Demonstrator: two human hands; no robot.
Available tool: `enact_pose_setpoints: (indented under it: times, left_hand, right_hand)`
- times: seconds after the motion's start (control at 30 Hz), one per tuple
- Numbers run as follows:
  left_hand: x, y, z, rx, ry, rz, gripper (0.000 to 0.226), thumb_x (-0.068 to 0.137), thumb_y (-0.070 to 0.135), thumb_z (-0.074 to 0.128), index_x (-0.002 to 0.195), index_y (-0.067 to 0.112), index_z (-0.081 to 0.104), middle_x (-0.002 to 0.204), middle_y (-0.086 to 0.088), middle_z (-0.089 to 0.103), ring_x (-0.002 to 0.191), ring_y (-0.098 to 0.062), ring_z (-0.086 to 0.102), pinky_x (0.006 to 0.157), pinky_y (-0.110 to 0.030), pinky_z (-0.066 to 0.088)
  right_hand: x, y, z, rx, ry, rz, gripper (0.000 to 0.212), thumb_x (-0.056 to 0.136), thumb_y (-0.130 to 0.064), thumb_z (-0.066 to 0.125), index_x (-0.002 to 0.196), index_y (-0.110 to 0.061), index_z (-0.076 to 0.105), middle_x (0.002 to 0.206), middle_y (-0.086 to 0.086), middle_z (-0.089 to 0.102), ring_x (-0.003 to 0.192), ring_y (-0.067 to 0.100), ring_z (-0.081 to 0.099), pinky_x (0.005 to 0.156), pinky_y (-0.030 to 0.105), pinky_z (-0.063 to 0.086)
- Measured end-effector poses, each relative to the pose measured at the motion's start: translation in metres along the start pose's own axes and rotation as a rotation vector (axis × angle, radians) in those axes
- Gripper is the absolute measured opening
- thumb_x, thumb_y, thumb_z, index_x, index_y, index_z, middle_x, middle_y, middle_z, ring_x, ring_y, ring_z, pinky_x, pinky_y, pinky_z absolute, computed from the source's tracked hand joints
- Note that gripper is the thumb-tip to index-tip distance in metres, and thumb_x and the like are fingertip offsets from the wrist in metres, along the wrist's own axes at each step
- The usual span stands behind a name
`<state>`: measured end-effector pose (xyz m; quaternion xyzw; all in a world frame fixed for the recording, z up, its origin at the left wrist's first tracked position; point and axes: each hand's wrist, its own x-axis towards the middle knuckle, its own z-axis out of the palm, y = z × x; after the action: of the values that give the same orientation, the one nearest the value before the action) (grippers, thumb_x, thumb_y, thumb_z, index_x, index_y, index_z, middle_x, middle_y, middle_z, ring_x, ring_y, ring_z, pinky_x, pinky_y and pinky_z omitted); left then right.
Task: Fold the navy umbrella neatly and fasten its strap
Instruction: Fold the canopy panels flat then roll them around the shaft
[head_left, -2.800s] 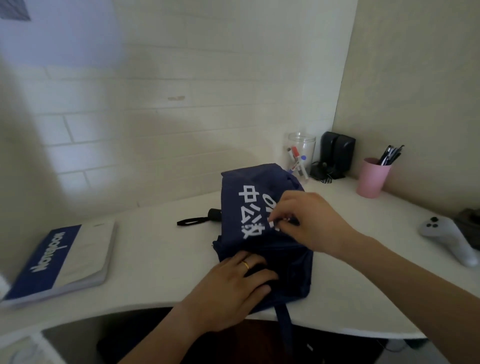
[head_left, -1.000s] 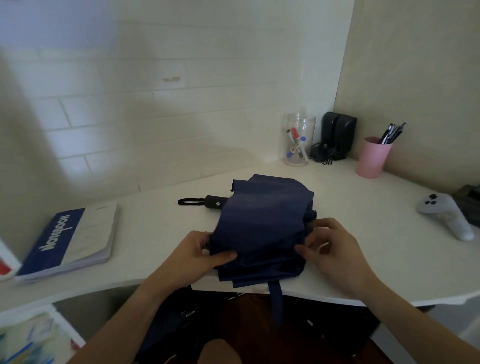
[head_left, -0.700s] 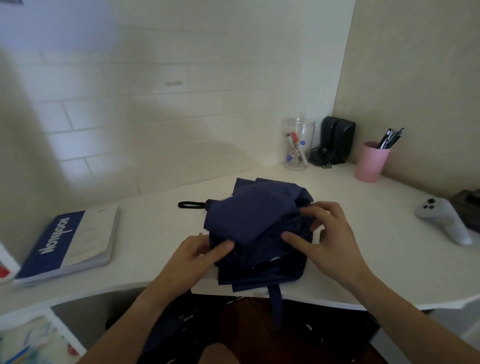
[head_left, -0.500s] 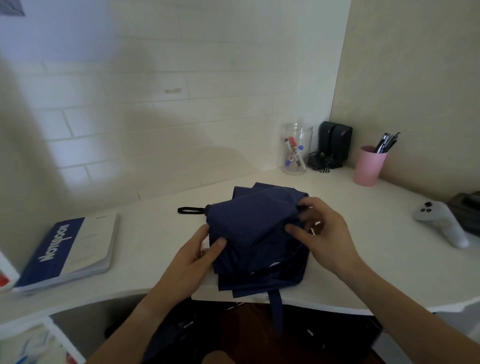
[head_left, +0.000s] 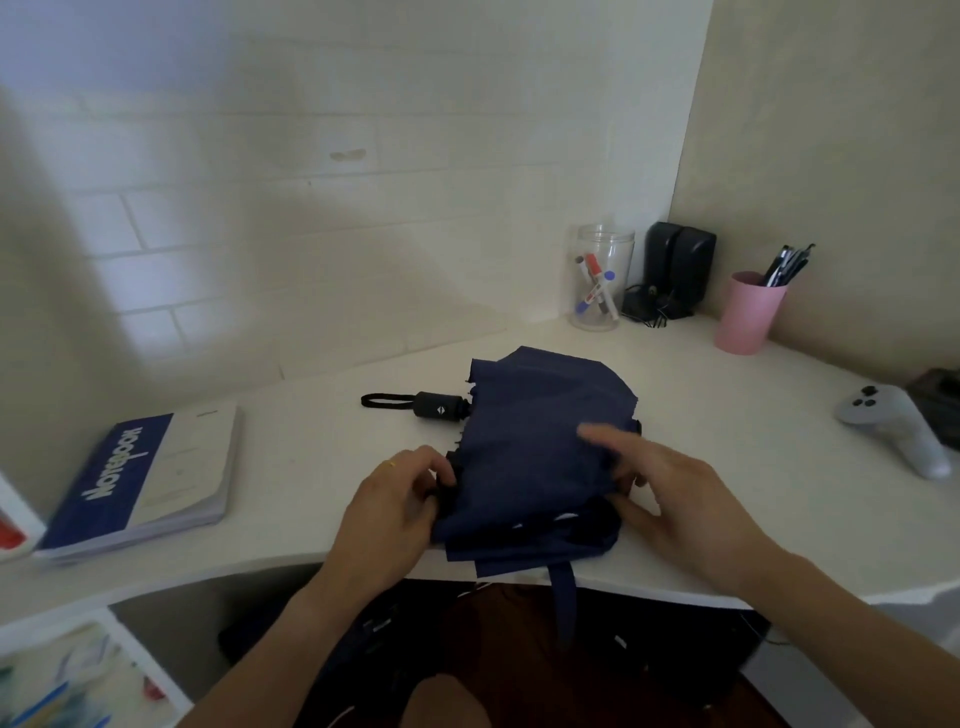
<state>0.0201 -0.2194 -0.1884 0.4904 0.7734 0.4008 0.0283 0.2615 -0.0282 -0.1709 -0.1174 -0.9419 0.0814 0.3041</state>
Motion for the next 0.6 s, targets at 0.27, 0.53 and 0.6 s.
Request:
enact_pose_setpoints:
  times: [0.27, 0.53, 0.6]
  left_hand:
    - [0.003, -0.001, -0.009, -0.072, -0.009, -0.106, 0.035, 0.083, -0.002, 0.066, 0.094, 0.030, 0.076, 0.096, 0.011, 0.076, 0.092, -0.003, 0.069, 0.088, -0.029, 0.056]
    - [-0.005, 0.058, -0.017, 0.242, -0.203, 0.652, 0.058, 0.085, 0.008, 0.044, 0.139, 0.019, 0.061, 0.157, 0.002, 0.047, 0.153, -0.014, 0.029, 0.125, -0.032, 0.025]
    - [0.000, 0.052, -0.009, 0.344, -0.255, 0.692, 0.039, 0.103, 0.026, 0.044, 0.136, 0.025, 0.063, 0.152, 0.006, 0.053, 0.147, -0.010, 0.039, 0.120, -0.036, 0.035]
  right_hand:
    - [-0.010, 0.010, 0.002, -0.290, 0.050, -0.320, 0.017, 0.092, -0.014, 0.059, 0.093, -0.015, 0.076, 0.109, 0.010, 0.064, 0.085, 0.026, 0.062, 0.059, 0.031, 0.050]
    - [-0.001, 0.006, 0.002, -0.291, -0.146, -0.445, 0.015, 0.093, -0.008, 0.059, 0.092, -0.016, 0.072, 0.107, 0.002, 0.071, 0.093, 0.024, 0.066, 0.075, 0.034, 0.054]
    - [0.001, 0.007, 0.002, -0.272, -0.197, -0.406, 0.018, 0.089, -0.006, 0.061, 0.094, -0.019, 0.072, 0.107, -0.002, 0.071, 0.095, 0.023, 0.065, 0.077, 0.034, 0.053]
